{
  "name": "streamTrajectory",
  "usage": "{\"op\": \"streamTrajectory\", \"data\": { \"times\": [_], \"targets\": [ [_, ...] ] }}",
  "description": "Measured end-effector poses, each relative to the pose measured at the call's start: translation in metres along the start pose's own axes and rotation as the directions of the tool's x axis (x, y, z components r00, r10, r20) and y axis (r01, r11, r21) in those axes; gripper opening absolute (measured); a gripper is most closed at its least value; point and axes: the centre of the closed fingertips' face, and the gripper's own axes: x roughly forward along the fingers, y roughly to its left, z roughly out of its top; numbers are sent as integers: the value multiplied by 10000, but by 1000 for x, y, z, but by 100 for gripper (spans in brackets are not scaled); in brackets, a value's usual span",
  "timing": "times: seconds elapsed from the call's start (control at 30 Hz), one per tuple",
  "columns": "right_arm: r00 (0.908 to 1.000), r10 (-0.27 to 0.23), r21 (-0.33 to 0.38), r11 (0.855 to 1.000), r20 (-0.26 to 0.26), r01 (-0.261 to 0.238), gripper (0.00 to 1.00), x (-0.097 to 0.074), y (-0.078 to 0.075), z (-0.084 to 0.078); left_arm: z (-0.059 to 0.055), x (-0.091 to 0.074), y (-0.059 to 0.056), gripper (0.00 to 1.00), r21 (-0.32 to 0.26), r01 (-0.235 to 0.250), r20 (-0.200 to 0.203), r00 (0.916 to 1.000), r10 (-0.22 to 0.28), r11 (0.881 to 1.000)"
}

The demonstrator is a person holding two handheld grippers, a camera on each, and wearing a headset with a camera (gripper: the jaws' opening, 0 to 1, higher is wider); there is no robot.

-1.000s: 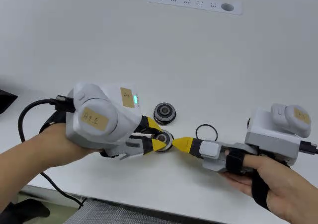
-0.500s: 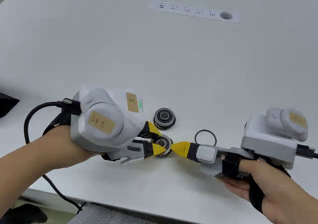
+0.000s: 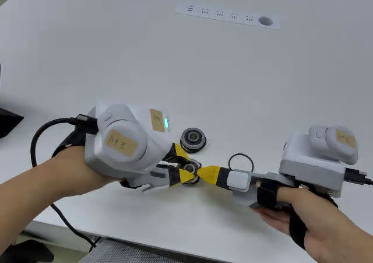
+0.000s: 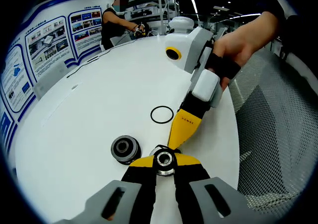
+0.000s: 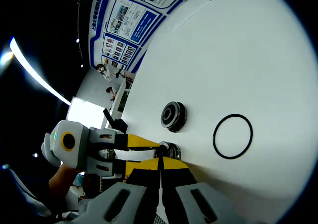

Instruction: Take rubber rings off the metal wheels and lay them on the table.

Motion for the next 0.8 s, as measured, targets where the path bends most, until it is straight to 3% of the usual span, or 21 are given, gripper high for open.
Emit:
{"op": "streamTrajectory", "data": {
  "times": [0.8],
  "targets": [
    [9992,404,236,9989,-48,-403,1,-2,7,0,0,0,-1,13,-88,-42,141,9999,43,10000]
  ]
}}
